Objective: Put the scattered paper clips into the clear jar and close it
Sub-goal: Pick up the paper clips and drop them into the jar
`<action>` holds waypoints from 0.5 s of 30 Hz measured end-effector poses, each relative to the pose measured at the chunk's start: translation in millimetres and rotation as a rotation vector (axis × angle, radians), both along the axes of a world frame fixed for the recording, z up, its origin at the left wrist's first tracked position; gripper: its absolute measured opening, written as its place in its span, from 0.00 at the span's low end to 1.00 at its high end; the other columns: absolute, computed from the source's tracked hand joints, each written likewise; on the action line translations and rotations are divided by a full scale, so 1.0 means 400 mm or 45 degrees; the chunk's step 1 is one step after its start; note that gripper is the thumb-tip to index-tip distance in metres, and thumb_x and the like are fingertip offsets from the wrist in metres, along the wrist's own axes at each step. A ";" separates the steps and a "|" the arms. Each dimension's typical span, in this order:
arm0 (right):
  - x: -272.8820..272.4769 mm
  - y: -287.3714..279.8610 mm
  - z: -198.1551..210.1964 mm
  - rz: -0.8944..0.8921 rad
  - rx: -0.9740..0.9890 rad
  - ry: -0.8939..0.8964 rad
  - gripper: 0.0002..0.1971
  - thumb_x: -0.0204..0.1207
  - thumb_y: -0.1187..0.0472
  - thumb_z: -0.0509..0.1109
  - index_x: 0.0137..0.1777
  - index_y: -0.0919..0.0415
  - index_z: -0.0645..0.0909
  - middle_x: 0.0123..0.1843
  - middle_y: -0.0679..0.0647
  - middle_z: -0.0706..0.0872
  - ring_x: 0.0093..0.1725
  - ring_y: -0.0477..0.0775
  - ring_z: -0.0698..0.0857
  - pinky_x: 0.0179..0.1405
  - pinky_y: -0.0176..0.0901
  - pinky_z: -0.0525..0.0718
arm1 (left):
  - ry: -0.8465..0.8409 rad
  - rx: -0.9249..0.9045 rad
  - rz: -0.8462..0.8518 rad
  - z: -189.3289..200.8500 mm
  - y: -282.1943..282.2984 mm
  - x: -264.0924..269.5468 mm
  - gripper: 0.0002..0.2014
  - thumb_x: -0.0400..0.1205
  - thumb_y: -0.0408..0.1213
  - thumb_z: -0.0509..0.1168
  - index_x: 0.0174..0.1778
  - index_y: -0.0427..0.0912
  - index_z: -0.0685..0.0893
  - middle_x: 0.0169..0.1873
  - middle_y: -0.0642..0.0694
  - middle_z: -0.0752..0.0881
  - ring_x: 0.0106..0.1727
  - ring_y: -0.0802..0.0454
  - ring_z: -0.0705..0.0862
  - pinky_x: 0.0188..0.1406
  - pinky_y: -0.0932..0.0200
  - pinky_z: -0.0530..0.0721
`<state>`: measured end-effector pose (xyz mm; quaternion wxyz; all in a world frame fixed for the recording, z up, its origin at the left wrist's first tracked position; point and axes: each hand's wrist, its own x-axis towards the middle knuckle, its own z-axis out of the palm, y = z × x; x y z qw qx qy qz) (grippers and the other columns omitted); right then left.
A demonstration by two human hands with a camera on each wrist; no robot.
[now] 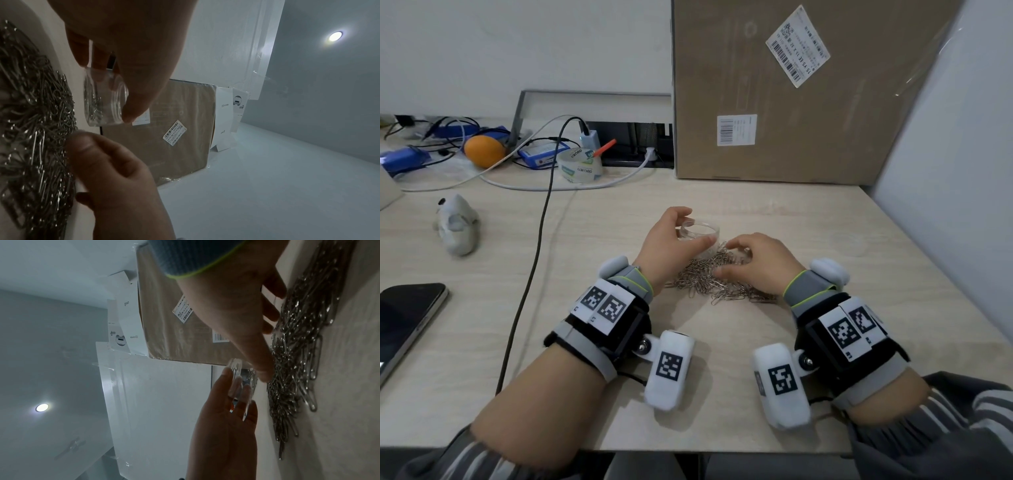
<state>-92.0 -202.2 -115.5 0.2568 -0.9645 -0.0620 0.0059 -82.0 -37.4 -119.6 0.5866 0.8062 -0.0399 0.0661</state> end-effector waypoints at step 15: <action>0.007 -0.003 0.007 -0.108 0.246 -0.309 0.01 0.68 0.66 0.75 0.38 0.60 0.87 0.38 0.54 0.89 0.37 0.48 0.83 0.44 0.39 0.82 | 0.014 0.032 -0.004 -0.004 0.002 0.004 0.30 0.74 0.41 0.75 0.71 0.44 0.73 0.60 0.48 0.80 0.53 0.54 0.82 0.49 0.59 0.82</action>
